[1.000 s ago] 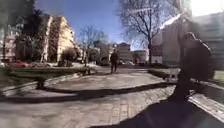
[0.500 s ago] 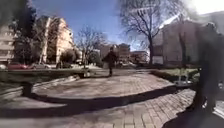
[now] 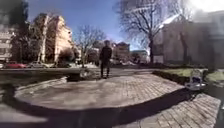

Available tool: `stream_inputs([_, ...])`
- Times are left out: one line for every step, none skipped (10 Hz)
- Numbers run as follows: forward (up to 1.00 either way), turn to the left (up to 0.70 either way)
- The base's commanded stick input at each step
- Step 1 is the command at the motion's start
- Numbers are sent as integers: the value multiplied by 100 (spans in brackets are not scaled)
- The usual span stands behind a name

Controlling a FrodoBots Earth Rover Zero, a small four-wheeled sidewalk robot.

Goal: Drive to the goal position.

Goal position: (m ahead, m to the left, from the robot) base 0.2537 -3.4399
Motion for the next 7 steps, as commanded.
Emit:
stream_inputs([100,-40])
stream_inputs([100,-40])
stream_inputs([91,-36])
stream_inputs([29,-77])
stream_inputs([0,-100])
stream_inputs([0,-100])
stream_inputs([0,-100])
